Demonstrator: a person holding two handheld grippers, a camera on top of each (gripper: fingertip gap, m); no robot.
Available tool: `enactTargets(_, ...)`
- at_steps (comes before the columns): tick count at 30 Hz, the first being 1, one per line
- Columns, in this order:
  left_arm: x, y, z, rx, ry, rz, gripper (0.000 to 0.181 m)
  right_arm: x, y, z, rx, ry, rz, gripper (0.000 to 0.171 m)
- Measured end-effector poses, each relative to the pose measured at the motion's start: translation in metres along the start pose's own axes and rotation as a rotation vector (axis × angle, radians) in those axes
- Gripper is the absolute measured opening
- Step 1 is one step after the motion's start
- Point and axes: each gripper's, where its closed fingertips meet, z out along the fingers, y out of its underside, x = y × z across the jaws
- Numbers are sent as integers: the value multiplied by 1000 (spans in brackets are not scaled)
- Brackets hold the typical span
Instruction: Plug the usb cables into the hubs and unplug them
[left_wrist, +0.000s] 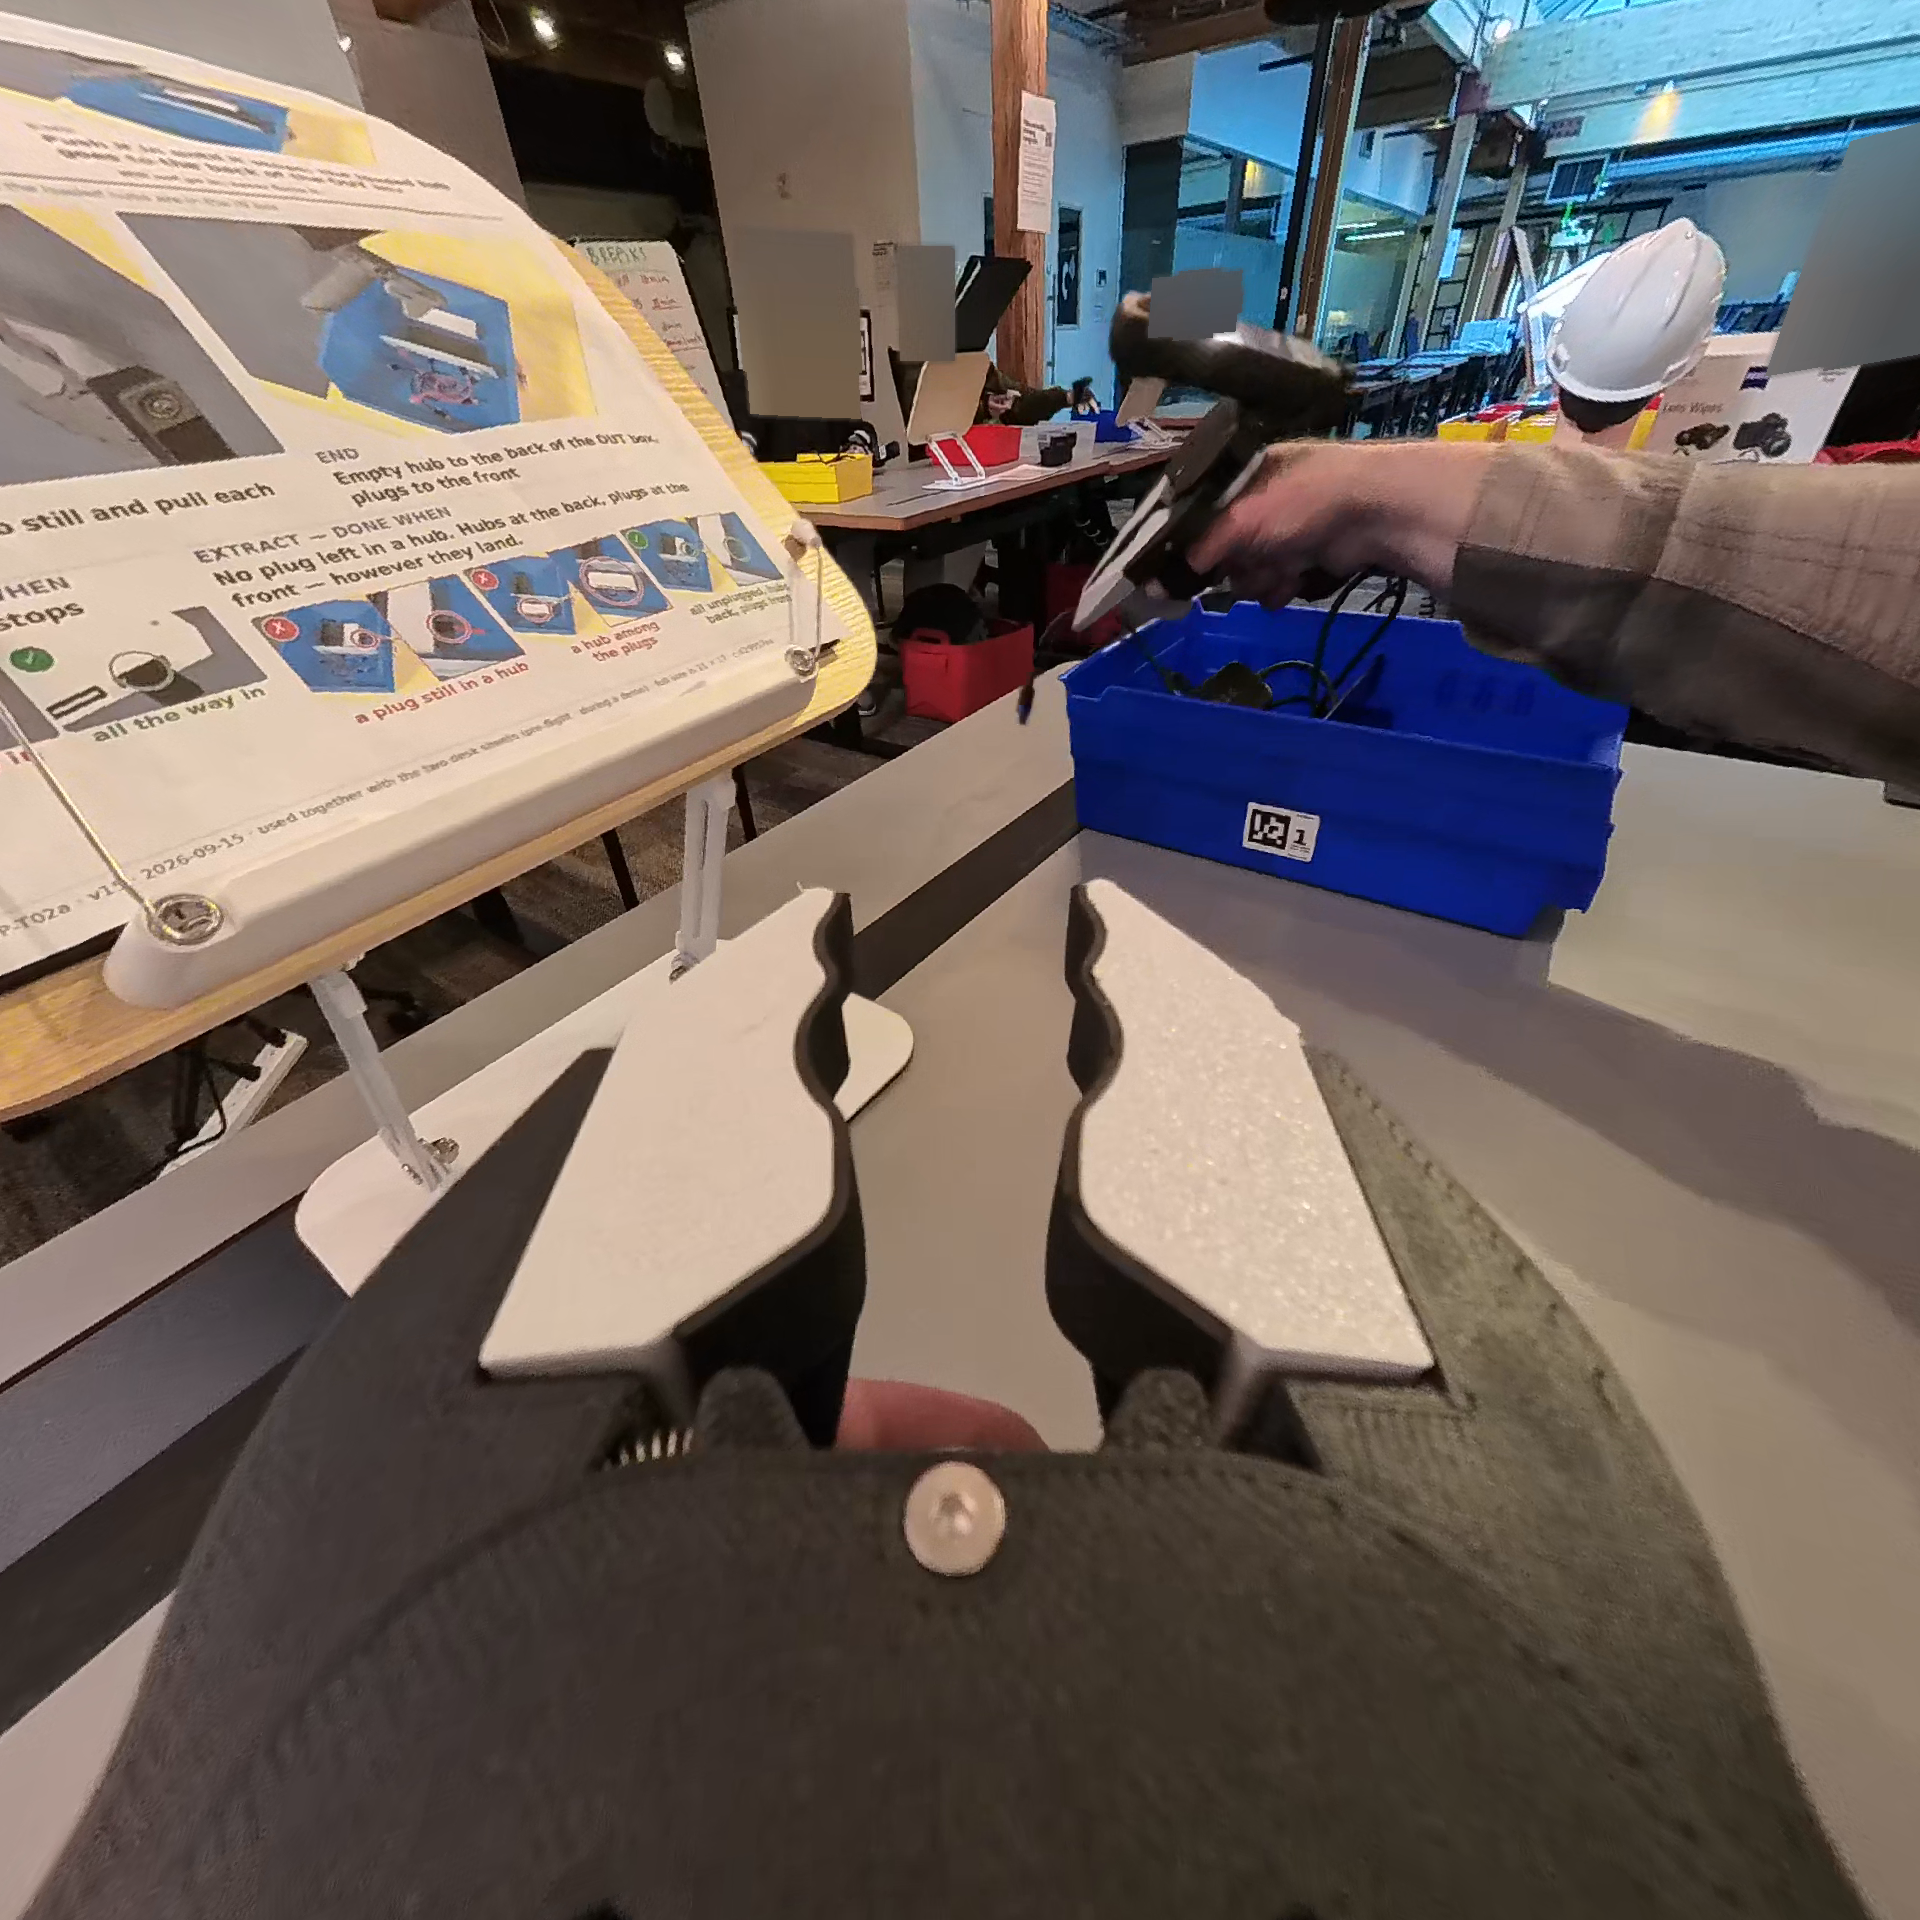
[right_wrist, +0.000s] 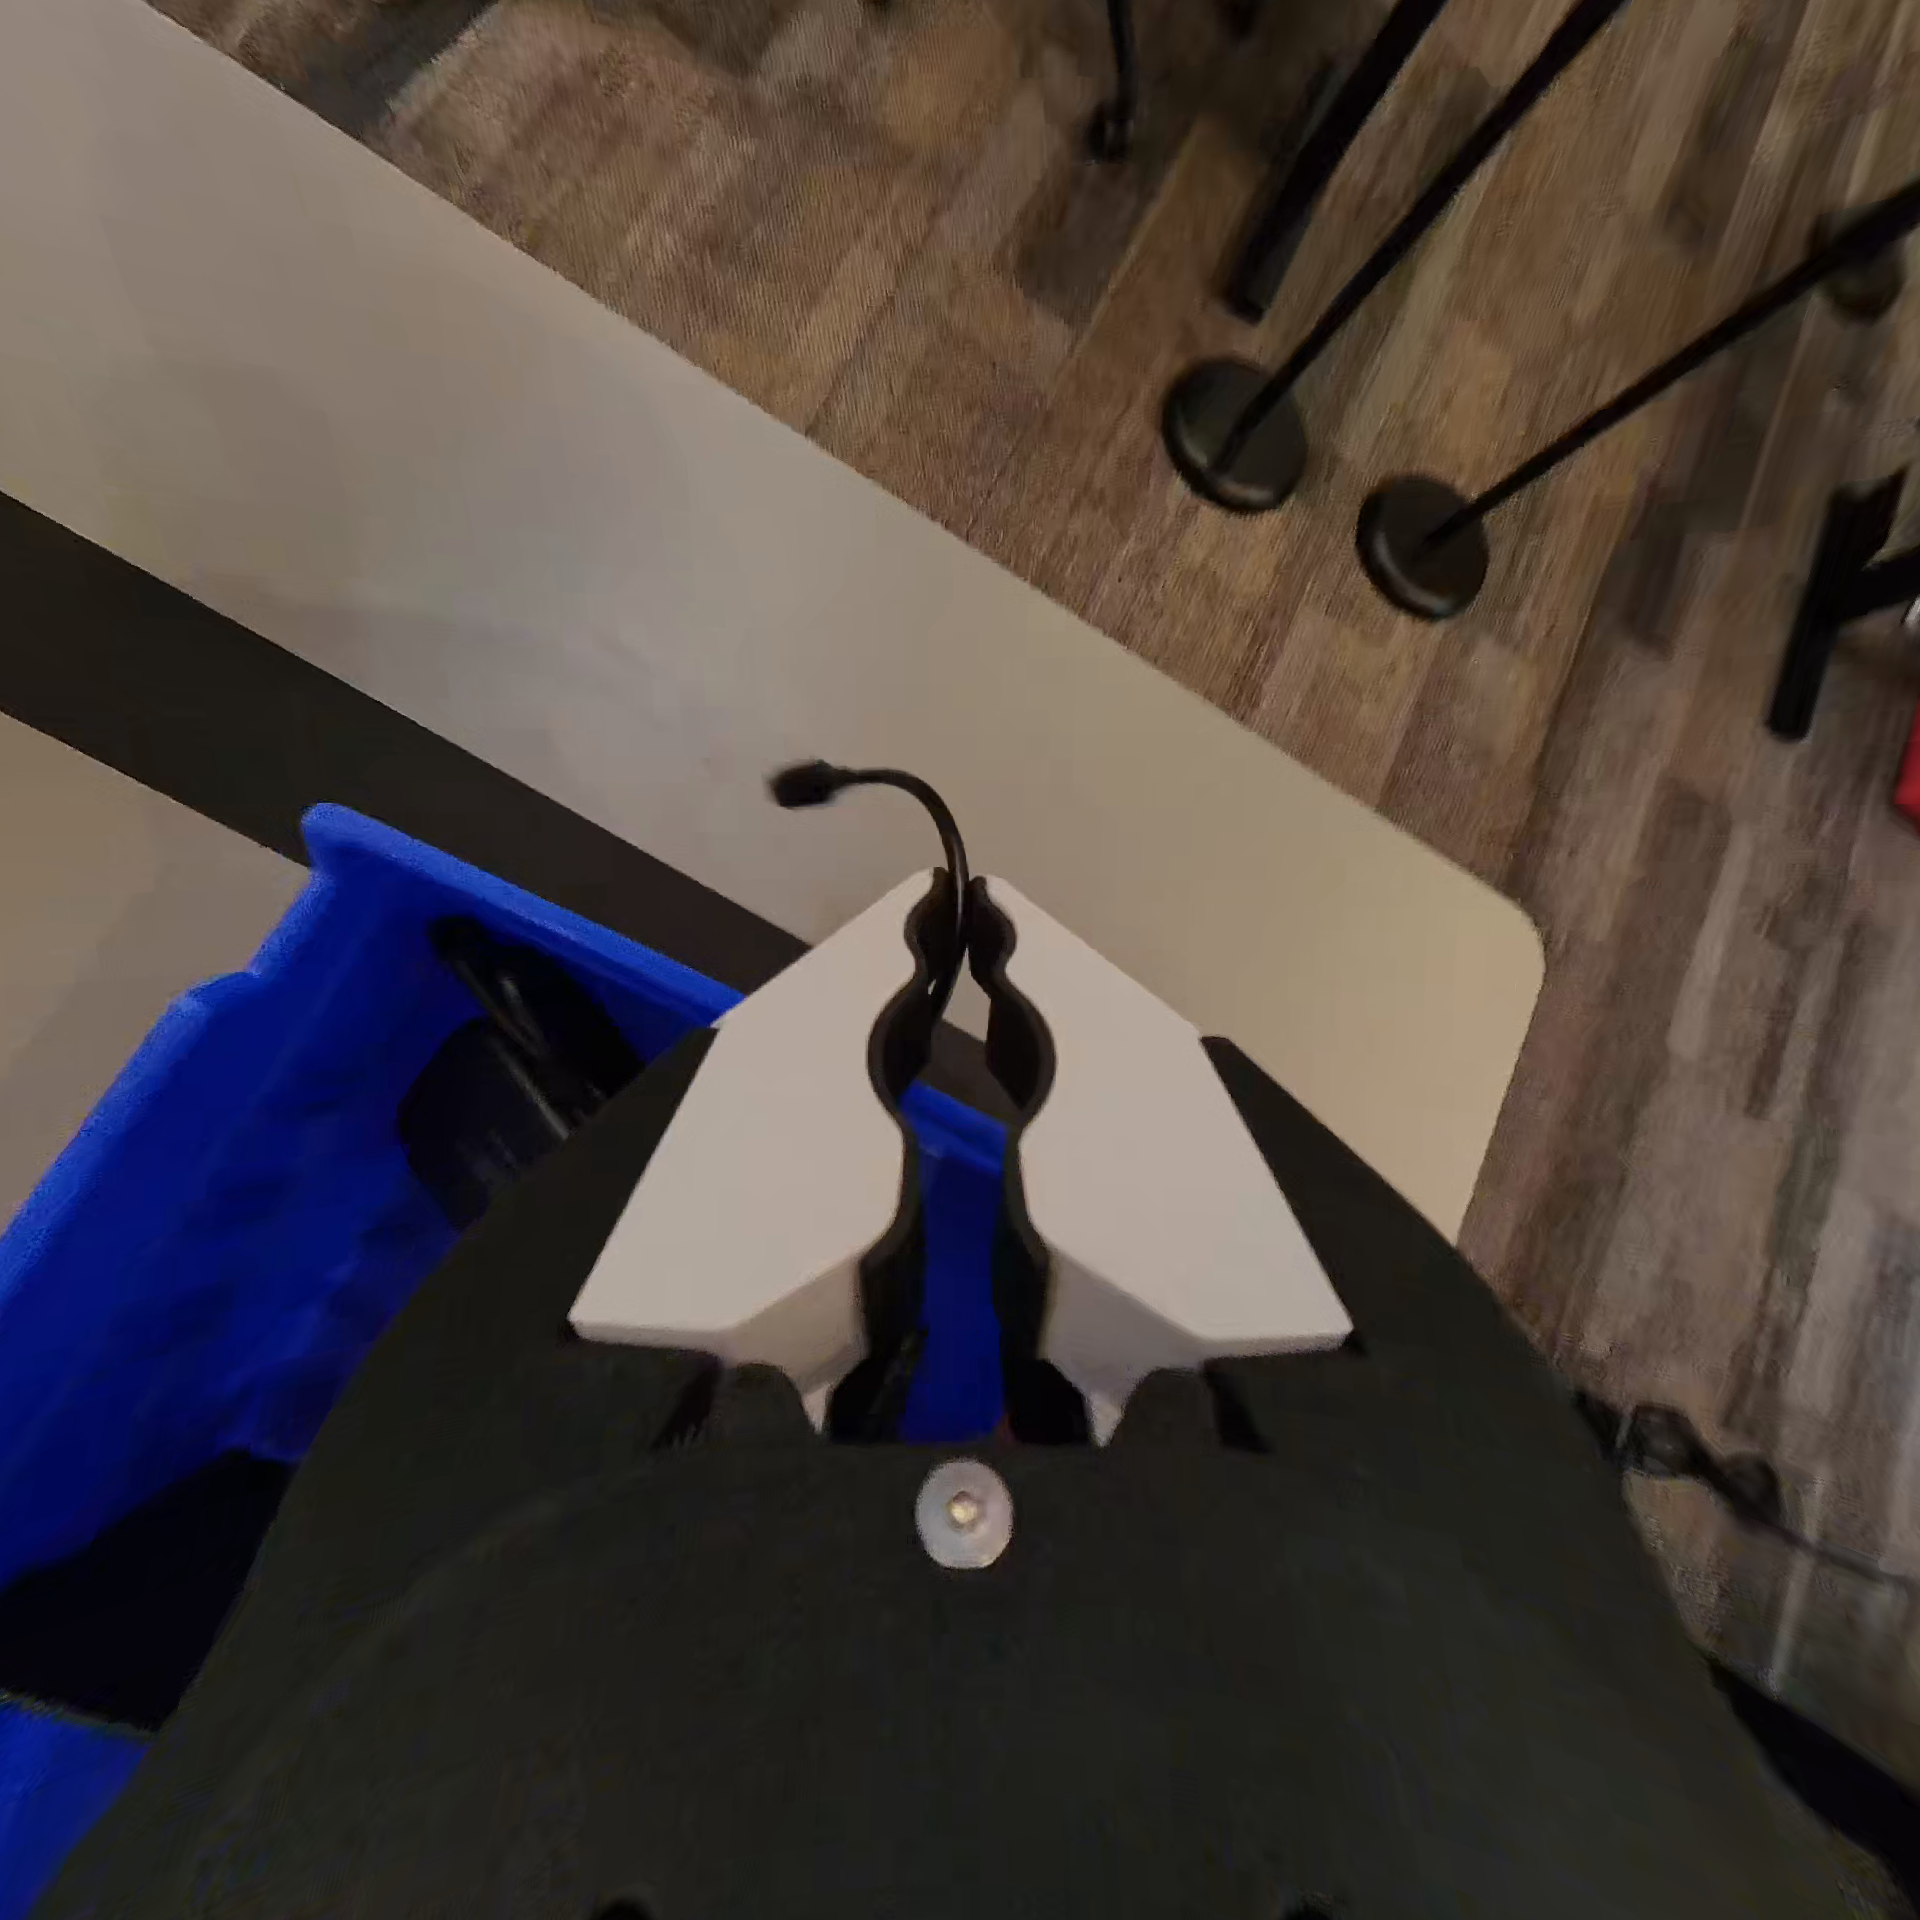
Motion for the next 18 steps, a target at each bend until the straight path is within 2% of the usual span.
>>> enactTargets(3,-2,4,1,-8,-2,-3,39,-8,-17,-20,101,-34,-57,0)
enactTargets(8,2,7,4,-17,4,6,39,-30,-22,-65,194,-124,-229,0)
enactTargets(13,7,6,5,-23,6,27,39,-25,3,-93,122,-81,-339,0)
enactTargets(16,10,6,5,-25,10,31,39,-11,23,-90,0,15,-400,1)
enactTargets(18,11,7,6,-28,11,39,39,-18,24,-85,-16,25,-445,1)
